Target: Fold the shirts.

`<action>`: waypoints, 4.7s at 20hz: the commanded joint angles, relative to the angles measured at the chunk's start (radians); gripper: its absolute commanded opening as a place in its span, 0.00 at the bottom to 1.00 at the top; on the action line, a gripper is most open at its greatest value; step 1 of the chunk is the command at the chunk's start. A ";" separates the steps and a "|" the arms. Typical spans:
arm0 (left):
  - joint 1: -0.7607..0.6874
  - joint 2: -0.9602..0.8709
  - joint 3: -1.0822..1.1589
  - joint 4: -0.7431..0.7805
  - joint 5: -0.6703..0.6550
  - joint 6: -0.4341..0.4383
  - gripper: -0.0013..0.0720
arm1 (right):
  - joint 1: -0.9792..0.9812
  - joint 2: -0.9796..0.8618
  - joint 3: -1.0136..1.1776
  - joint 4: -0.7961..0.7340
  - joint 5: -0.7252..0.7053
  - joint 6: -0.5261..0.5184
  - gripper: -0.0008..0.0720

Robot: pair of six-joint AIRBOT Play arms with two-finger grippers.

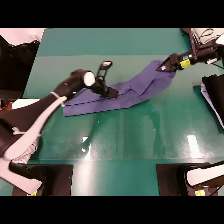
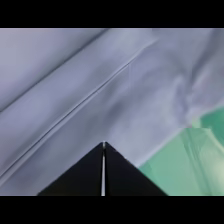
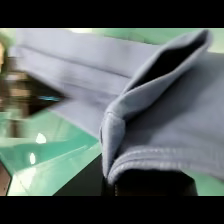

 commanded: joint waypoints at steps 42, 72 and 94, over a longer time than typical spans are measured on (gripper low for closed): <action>0.477 0.528 0.235 0.327 -0.495 0.080 0.05 | 0.763 -0.367 0.249 0.019 -0.620 0.055 0.20; 0.477 0.528 0.235 0.227 -0.557 0.081 0.05 | 0.344 -0.300 -0.153 0.068 -0.303 0.004 0.83; 0.477 0.528 0.235 0.227 -0.610 0.089 0.05 | 0.246 -0.040 -0.095 0.106 -0.446 -0.074 0.03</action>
